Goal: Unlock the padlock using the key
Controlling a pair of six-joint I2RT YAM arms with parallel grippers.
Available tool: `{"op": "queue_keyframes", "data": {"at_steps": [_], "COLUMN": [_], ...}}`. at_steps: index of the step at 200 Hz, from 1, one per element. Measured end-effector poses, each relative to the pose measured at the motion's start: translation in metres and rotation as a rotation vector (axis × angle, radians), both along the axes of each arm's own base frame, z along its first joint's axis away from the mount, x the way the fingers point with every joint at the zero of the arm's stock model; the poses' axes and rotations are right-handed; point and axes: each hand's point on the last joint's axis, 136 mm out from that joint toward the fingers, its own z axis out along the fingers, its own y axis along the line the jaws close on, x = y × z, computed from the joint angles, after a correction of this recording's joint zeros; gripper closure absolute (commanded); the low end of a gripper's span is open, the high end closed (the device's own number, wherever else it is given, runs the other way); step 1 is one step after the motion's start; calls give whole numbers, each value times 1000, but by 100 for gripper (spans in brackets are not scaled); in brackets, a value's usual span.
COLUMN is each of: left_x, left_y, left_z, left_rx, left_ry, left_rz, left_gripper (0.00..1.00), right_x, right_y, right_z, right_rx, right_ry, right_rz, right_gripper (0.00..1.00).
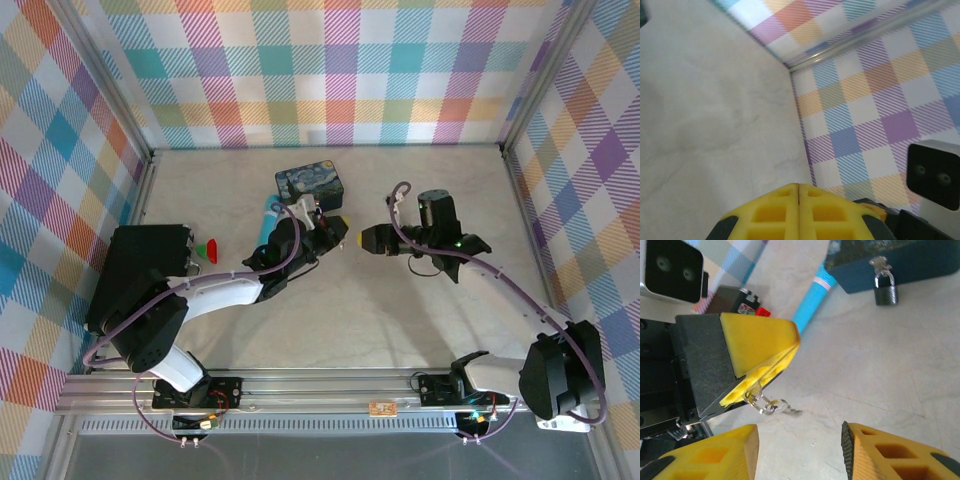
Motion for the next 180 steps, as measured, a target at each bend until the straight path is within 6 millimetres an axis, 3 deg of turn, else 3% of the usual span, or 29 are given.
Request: {"op": "queue_keyframes", "data": {"at_steps": [31,101,135,180], "left_x": [-3,-13,-16,-18], "left_y": [-7,-14,-18,-22], "left_z": [20,55,59,57], "left_rx": [19,-57,-89,-117], "left_ry": [-127,-266,-281,-275], "left_rz": [-69,-152,-179,-205], "left_gripper": [100,100,100,100], "right_x": [-8,-14,-12,-6], "right_y": [10,18,22,25], "right_z": [9,25,39,37], "right_rx": [83,218,258,278], "right_ry": [-35,-116,-165,-158], "right_rz": [66,116,134,144], "right_gripper": [52,69,70,74]}}
